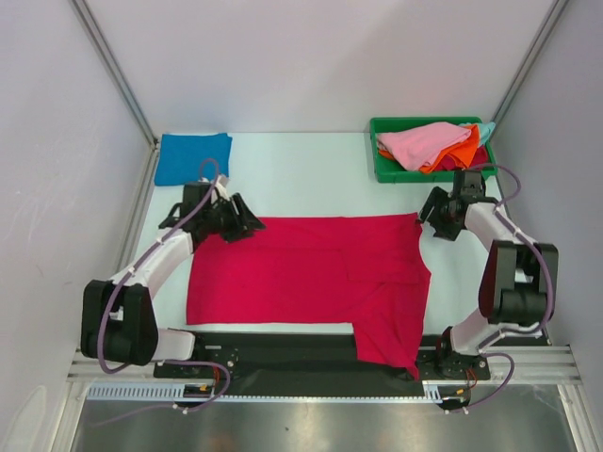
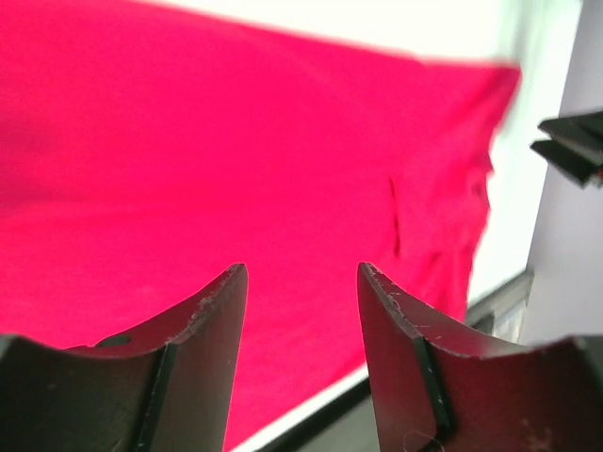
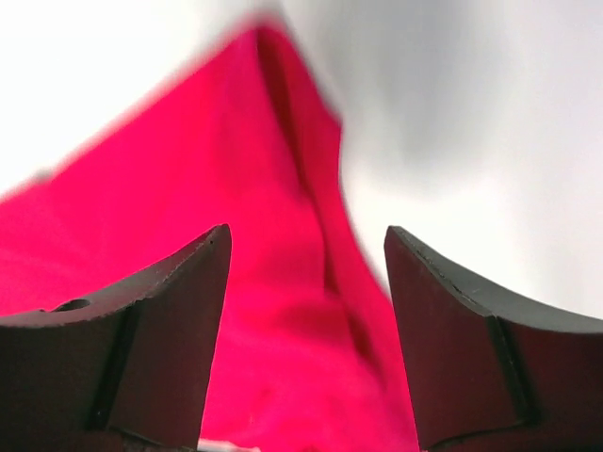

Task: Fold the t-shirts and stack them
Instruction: Fold the tshirt

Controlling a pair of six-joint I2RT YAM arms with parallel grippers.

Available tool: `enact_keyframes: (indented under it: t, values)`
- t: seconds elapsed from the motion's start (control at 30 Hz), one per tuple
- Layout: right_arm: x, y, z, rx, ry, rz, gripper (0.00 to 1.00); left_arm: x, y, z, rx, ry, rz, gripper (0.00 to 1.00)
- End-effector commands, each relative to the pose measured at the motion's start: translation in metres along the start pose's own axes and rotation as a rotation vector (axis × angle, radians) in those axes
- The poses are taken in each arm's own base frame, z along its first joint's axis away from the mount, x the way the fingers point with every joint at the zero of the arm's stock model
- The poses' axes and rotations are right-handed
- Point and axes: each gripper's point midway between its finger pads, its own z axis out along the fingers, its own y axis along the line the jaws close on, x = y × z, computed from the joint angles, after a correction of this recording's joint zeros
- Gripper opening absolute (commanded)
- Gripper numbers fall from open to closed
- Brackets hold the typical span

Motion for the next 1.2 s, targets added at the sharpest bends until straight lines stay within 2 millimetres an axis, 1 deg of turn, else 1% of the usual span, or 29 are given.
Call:
enact_keyframes:
  t: [0.0,0.03,0.07,0.1,0.17,0.2,0.3,0.37,0.43,0.47,0.5,0.53,0.57,0.6,0.67,0.73,0.77,0.87,0.9,0.93,0.97,1.0,1.07,1.17]
  values:
    - [-0.052,0.008,0.020,-0.061,-0.121,-0.084,0.72,-0.034,0.030,-0.015,-0.070,-0.078,-0.016,0.56]
    - [-0.055,0.010,0.026,-0.078,-0.116,-0.086,0.72,-0.037,0.036,-0.017,-0.074,-0.079,-0.037,0.56]
    - [-0.062,0.015,0.029,-0.108,-0.124,-0.093,0.72,-0.040,0.043,-0.018,-0.085,-0.084,-0.048,0.56]
    - [-0.063,0.019,0.039,-0.139,-0.113,-0.119,0.72,-0.048,0.060,-0.022,-0.117,-0.095,-0.094,0.56]
    - [-0.065,0.023,0.044,-0.157,-0.112,-0.133,0.72,-0.055,0.076,-0.025,-0.154,-0.105,-0.126,0.56]
    - [-0.064,0.022,0.050,-0.166,-0.102,-0.134,0.72,-0.061,0.087,-0.031,-0.175,-0.125,-0.154,0.56]
    - [-0.056,0.026,0.059,-0.209,-0.068,-0.146,0.69,-0.071,0.107,-0.036,-0.210,-0.154,-0.202,0.57]
    - [-0.051,0.023,0.065,-0.207,-0.048,-0.156,0.66,-0.074,0.118,-0.036,-0.229,-0.157,-0.230,0.58]
    - [-0.045,0.018,0.069,-0.198,-0.027,-0.161,0.65,-0.083,0.131,-0.043,-0.248,-0.181,-0.260,0.59]
    - [-0.044,0.016,0.071,-0.189,-0.020,-0.160,0.60,-0.085,0.137,-0.042,-0.260,-0.180,-0.269,0.59]
    - [-0.038,0.015,0.070,-0.194,0.011,-0.148,0.57,-0.094,0.145,-0.049,-0.280,-0.201,-0.280,0.60]
    - [-0.030,0.011,0.071,-0.191,0.035,-0.138,0.54,-0.098,0.149,-0.050,-0.288,-0.207,-0.285,0.60]
    - [-0.030,0.009,0.070,-0.192,0.030,-0.139,0.50,-0.098,0.158,-0.048,-0.300,-0.190,-0.303,0.61]
    - [-0.029,0.008,0.071,-0.192,0.026,-0.142,0.50,-0.108,0.161,-0.051,-0.303,-0.203,-0.305,0.62]
    - [-0.028,0.006,0.076,-0.190,0.035,-0.141,0.43,-0.114,0.168,-0.050,-0.314,-0.198,-0.319,0.62]
    - [-0.027,0.012,0.079,-0.227,0.060,-0.131,0.36,-0.121,0.174,-0.046,-0.315,-0.195,-0.329,0.63]
    - [-0.030,0.014,0.083,-0.239,0.063,-0.130,0.25,-0.124,0.176,-0.046,-0.319,-0.199,-0.328,0.63]
    - [-0.033,0.013,0.088,-0.231,0.060,-0.126,0.04,-0.134,0.183,-0.043,-0.334,-0.206,-0.318,0.64]
    - [-0.039,0.011,0.088,-0.207,0.043,-0.133,0.02,-0.141,0.183,-0.043,-0.327,-0.212,-0.303,0.64]
    - [-0.043,0.009,0.089,-0.192,0.032,-0.141,0.00,-0.141,0.187,-0.039,-0.331,-0.195,-0.302,0.67]
    - [-0.045,0.006,0.088,-0.171,0.025,-0.148,0.00,-0.144,0.190,-0.039,-0.337,-0.187,-0.269,0.69]
    - [-0.053,0.000,0.087,-0.137,0.001,-0.153,0.00,-0.150,0.189,-0.039,-0.338,-0.180,-0.253,0.70]
    - [-0.058,-0.001,0.086,-0.130,-0.013,-0.168,0.00,-0.148,0.199,-0.033,-0.359,-0.140,-0.233,0.69]
    - [-0.063,0.003,0.085,-0.149,-0.010,-0.164,0.00,-0.149,0.204,-0.036,-0.390,-0.132,-0.220,0.67]
